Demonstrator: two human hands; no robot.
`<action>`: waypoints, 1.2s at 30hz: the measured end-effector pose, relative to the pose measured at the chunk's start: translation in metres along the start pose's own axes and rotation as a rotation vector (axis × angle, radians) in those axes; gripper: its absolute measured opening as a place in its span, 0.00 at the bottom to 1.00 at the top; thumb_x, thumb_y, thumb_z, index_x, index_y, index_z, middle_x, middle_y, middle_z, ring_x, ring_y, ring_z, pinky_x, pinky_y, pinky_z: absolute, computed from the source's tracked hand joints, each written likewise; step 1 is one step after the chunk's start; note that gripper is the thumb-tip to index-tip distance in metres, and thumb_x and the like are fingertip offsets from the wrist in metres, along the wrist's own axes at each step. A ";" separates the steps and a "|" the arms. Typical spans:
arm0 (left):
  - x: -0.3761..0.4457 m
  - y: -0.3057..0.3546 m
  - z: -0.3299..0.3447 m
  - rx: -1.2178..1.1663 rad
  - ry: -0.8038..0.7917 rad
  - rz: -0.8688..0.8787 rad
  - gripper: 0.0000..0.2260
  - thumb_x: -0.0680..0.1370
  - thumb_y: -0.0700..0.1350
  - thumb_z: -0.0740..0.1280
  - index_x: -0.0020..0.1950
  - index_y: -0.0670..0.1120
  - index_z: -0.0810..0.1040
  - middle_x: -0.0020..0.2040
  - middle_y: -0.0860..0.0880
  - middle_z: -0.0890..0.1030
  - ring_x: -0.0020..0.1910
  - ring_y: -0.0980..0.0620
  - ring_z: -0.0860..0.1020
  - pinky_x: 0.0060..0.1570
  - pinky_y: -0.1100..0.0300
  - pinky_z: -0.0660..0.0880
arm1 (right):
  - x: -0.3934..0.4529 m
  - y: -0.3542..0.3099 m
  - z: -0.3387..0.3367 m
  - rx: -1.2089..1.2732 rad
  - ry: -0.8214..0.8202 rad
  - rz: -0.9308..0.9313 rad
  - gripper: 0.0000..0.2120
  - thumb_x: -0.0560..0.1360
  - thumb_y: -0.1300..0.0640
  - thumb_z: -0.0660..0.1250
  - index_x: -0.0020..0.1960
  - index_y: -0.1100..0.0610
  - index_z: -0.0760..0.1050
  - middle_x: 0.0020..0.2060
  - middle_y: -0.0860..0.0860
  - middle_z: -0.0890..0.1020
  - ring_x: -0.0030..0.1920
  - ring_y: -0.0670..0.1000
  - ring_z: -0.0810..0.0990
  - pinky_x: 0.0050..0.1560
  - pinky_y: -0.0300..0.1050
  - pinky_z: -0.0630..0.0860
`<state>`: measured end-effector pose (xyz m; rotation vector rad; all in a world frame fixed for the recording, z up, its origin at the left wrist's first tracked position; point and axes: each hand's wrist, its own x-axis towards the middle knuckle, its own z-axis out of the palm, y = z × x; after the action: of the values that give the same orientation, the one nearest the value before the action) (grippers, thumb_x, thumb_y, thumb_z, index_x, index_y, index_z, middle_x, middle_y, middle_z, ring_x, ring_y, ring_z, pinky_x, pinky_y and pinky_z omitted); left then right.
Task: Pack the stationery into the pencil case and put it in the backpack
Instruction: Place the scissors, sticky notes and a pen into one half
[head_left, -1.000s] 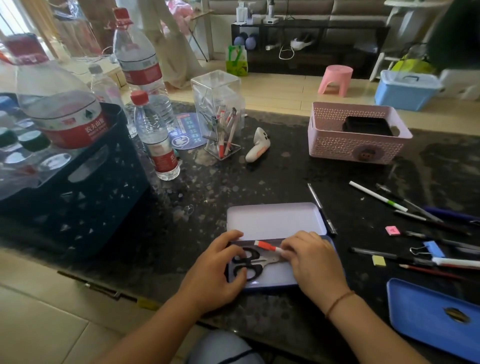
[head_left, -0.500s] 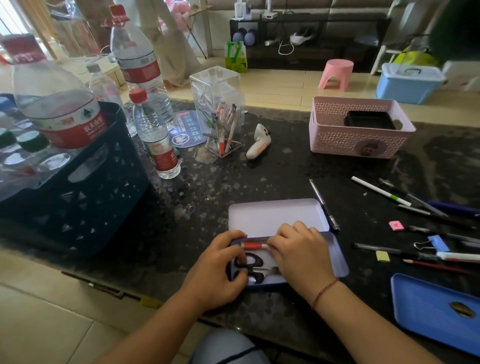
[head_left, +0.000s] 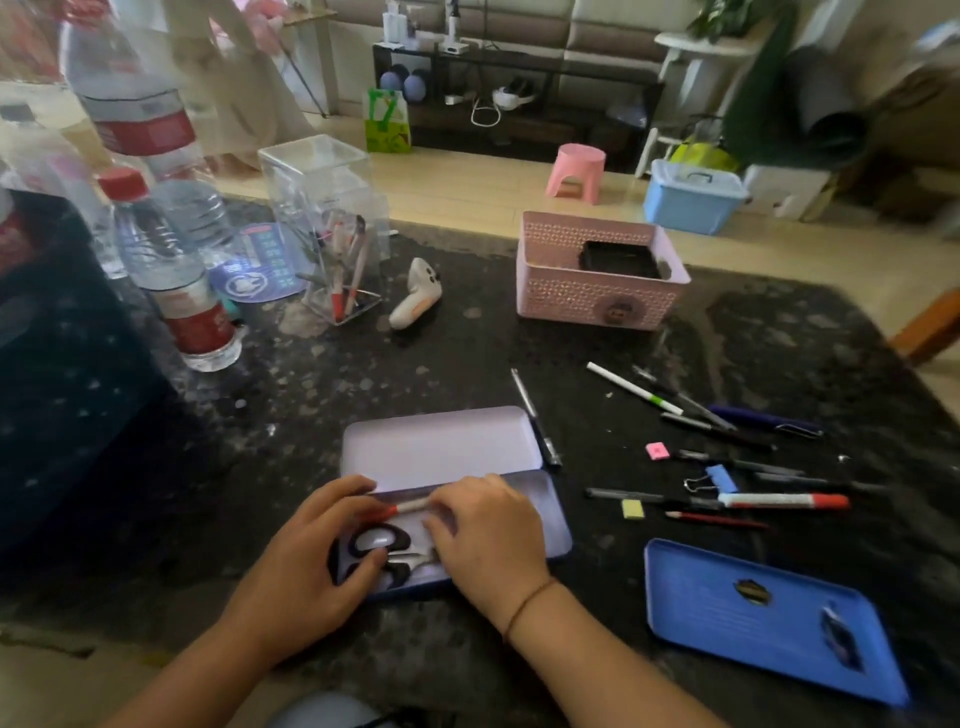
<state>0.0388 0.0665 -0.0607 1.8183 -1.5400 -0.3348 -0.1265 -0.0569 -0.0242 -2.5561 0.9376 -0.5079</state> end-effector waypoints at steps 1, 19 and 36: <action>0.001 0.000 0.001 0.001 0.010 0.004 0.15 0.72 0.58 0.65 0.58 0.60 0.76 0.66 0.57 0.74 0.67 0.65 0.69 0.65 0.71 0.65 | -0.001 0.002 0.001 0.004 -0.014 -0.007 0.09 0.74 0.50 0.64 0.49 0.51 0.80 0.45 0.50 0.82 0.47 0.52 0.76 0.49 0.50 0.75; 0.002 0.005 -0.003 0.079 -0.054 0.103 0.22 0.74 0.68 0.61 0.61 0.58 0.79 0.71 0.58 0.69 0.69 0.59 0.70 0.67 0.67 0.64 | 0.001 0.192 -0.122 -0.372 -0.157 0.383 0.15 0.74 0.59 0.67 0.58 0.47 0.78 0.57 0.48 0.80 0.60 0.53 0.72 0.62 0.51 0.71; -0.004 0.006 0.001 0.106 -0.047 0.001 0.25 0.76 0.69 0.55 0.65 0.58 0.77 0.73 0.58 0.65 0.71 0.57 0.67 0.68 0.54 0.70 | -0.005 0.024 -0.045 -0.272 -0.119 0.187 0.14 0.71 0.40 0.61 0.48 0.46 0.78 0.42 0.42 0.79 0.47 0.47 0.71 0.50 0.48 0.66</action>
<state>0.0327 0.0695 -0.0587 1.9037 -1.6180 -0.3021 -0.1633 -0.0802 0.0032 -2.6611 1.2607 -0.1829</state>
